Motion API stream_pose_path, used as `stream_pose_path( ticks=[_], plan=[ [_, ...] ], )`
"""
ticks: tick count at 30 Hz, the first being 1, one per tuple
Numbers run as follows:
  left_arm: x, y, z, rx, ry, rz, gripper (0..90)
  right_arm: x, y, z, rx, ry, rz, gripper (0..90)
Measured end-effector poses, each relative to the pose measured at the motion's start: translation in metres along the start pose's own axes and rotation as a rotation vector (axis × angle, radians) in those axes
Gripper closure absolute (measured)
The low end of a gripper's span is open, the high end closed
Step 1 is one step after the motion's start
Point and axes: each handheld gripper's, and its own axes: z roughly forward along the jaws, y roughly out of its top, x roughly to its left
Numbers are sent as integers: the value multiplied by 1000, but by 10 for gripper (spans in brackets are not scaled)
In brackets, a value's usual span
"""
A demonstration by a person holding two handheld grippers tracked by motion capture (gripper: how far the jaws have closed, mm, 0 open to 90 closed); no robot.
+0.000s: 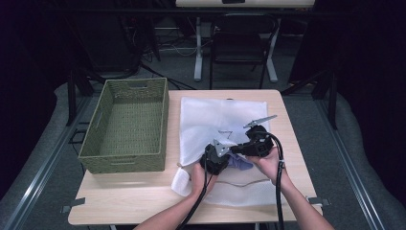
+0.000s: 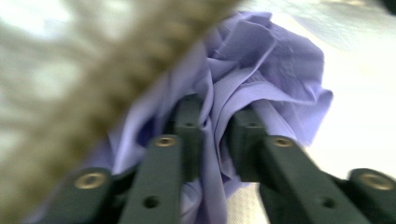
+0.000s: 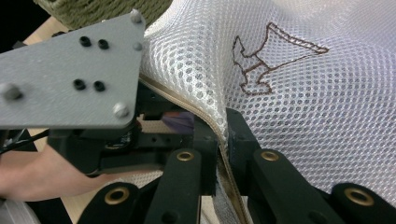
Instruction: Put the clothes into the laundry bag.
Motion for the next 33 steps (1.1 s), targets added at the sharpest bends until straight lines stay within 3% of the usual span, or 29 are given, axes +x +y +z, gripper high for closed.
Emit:
stream_pose_path(
  ticks=[2,9,17,22,27,31,33],
  plan=[
    [-2,-1,-3,13,5,23,619,1,1,1,5,-5,-14,855],
    [-11,-6,-19,32,-57,70,417,3,1,3,16,-16,-12,853],
    [-16,-6,-39,11,-123,129,345,1,0,2,15,-17,-8,851],
    [-13,-3,-59,4,-176,132,285,2,-1,3,19,-22,-11,847],
    [-4,-2,-84,-26,-163,149,278,2,-3,5,26,-22,-19,845],
    [10,-3,-100,-40,-101,166,289,2,-2,5,25,-21,-24,845],
    [17,-3,-106,-21,-55,185,352,2,-2,7,26,-21,-26,844]
  ],
)
